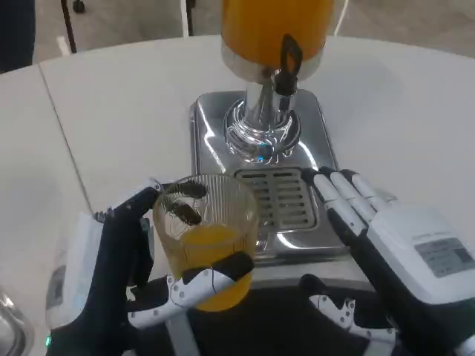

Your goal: Grasp the cup under the faucet to collect the drink, then remove the cup.

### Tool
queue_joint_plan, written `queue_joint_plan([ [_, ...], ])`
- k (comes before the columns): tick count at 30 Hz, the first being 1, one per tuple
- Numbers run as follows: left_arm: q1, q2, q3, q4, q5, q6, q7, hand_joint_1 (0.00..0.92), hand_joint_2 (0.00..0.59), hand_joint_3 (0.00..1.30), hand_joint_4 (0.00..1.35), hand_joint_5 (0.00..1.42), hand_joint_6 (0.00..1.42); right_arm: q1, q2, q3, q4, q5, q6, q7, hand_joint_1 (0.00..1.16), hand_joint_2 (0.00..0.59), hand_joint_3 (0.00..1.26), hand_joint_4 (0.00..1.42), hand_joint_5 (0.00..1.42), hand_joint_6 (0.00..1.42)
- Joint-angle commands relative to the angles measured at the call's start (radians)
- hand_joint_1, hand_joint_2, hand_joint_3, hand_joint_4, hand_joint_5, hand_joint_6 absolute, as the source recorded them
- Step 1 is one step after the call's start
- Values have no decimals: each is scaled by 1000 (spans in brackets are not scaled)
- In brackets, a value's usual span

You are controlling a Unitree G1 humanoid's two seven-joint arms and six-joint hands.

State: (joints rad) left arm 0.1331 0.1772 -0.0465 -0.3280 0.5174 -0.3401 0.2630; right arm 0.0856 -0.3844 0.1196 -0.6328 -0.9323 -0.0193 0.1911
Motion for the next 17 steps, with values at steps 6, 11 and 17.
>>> queue_joint_plan([
  [6, -3, -14, 3, -29, -1, -17, 2, 569, 75, 1180, 1337, 1424, 1424, 3, -2, -24, 9, 11, -3, 1, 637, 427, 4, 0, 0, 110],
  [11, -1, -23, -3, -35, 3, -17, 0, 568, 76, 1180, 1337, 1424, 1424, 11, 7, -19, 10, 3, 1, -1, 637, 427, 4, 0, 0, 110],
  [17, -1, -26, -3, -37, 3, -15, -3, 568, 76, 1180, 1337, 1424, 1424, 18, 9, -24, 10, 4, -1, -7, 637, 427, 4, 0, 0, 110],
])
